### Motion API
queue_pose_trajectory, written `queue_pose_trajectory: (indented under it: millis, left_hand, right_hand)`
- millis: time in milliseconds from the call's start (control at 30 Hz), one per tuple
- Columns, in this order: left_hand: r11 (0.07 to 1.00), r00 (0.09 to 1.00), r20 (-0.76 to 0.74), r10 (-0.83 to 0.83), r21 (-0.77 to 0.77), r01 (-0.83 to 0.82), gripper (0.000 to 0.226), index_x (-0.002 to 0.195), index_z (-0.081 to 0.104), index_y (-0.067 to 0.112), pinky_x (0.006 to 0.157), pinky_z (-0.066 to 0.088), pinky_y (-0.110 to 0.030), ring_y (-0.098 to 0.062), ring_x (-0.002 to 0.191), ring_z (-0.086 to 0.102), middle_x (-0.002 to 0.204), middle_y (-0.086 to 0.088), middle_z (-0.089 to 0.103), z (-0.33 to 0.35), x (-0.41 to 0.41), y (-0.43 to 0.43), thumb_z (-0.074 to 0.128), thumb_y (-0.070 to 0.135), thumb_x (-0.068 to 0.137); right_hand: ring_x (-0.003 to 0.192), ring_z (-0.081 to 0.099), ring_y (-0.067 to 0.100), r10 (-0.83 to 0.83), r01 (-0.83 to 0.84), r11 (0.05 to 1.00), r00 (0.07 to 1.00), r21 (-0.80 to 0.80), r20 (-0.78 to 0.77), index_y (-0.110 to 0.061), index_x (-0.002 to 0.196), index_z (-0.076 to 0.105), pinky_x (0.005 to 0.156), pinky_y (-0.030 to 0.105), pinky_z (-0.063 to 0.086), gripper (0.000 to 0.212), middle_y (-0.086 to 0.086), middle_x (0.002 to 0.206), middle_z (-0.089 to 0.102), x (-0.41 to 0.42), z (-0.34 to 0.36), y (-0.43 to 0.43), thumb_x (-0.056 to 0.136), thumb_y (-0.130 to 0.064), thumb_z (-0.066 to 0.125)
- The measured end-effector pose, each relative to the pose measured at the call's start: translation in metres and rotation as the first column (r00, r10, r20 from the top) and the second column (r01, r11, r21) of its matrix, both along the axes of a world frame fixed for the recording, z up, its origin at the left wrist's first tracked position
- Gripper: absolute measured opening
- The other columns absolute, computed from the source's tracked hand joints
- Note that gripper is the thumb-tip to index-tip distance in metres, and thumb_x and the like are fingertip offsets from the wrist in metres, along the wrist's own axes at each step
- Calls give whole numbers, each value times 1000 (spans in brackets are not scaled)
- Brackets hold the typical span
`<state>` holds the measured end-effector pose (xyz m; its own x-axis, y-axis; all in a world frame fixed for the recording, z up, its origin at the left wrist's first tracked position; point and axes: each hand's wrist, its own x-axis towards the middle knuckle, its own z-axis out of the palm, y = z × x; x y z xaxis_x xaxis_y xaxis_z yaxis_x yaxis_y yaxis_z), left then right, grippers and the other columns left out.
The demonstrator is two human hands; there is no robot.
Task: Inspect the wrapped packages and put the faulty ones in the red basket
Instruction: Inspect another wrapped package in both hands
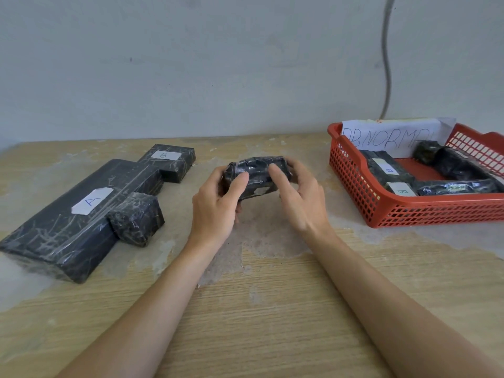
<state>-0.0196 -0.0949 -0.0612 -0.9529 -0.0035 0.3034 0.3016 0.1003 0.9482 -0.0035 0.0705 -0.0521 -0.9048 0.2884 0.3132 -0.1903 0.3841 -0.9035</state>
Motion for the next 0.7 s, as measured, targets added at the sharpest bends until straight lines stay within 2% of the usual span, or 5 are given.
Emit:
queue_pose_trajectory:
  millis: [100,200,300,433,700]
  left_hand:
    - [996,998,-38,44,-72,-46,23,115,67,42,69,55,-33,-10,68,67,78,15,71,1,2,-1,70,56,96]
    - [996,996,32,-80,45,78,39,130,67,36,65,59,-38,-17,74,69,100,5,75,3,3,0,59,58,99]
    - [973,986,58,-158,180,145,33,137,68,26,64,60,-42,-25,73,67,110,-4,75,3,1,0,48,30,111]
    - [984,992,7,-129,125,127,31,132,71,23,62,62,-36,-19,76,74,110,-1,79,2,2,0,55,9,109]
    - [987,992,-16,-127,93,127,34,125,73,28,61,61,-35,-22,78,76,110,9,79,2,1,2,61,3,104]
  right_hand:
    - [113,65,-5,11,-6,998,995,55,-95,-33,145,58,97,39,59,46,-24,120,68,0,-1,-2,102,-45,68]
    - [109,74,7,48,-54,997,994,-56,-99,-42,142,56,89,45,65,42,-12,132,69,-4,-5,1,102,-40,69]
    - [111,72,8,96,-101,988,994,-117,-43,-28,129,71,88,48,65,30,-13,120,75,-6,-4,6,104,-44,63]
    - [120,68,7,134,-132,985,991,-113,9,-36,126,69,99,50,60,59,-17,123,73,-3,-3,4,83,-75,70]
    - [118,69,13,148,-145,987,988,-76,36,-37,120,65,101,49,58,48,-15,122,71,-5,-5,2,82,-67,69]
